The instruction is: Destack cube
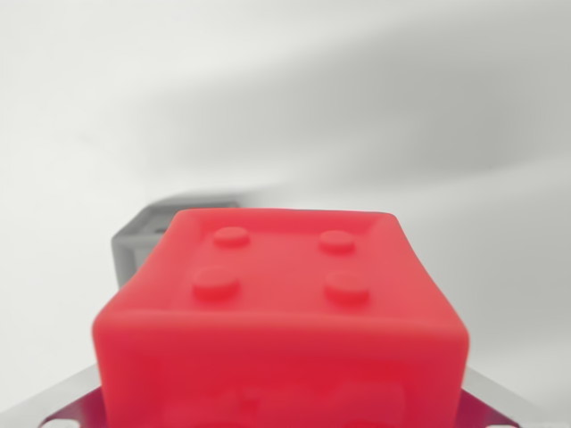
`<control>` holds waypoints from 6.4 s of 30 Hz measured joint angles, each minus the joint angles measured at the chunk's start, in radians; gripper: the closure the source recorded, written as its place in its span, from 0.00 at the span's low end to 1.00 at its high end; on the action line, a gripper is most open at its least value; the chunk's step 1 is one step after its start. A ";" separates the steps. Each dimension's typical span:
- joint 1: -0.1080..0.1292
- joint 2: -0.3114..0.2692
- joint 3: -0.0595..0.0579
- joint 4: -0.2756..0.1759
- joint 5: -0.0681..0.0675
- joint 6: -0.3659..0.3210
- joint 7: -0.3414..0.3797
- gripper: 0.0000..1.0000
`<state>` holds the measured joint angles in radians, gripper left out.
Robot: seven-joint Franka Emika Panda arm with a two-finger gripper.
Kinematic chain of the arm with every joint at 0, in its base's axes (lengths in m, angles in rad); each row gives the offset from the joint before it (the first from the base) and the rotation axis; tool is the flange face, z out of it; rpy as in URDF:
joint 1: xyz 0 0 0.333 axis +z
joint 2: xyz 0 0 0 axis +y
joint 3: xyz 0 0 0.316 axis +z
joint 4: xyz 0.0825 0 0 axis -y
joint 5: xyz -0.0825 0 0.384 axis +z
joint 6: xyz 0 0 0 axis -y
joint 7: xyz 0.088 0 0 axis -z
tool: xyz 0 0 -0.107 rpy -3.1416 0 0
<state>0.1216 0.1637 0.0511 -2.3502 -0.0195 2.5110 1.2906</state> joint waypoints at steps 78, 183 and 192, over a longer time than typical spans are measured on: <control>-0.226 0.178 -0.045 0.118 0.010 0.059 -0.225 1.00; -0.299 0.452 -0.045 0.230 0.010 0.220 -0.282 0.00; -0.299 0.424 -0.045 0.223 0.010 0.203 -0.282 0.00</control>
<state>-0.1778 0.5880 0.0059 -2.1271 -0.0097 2.7140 1.0084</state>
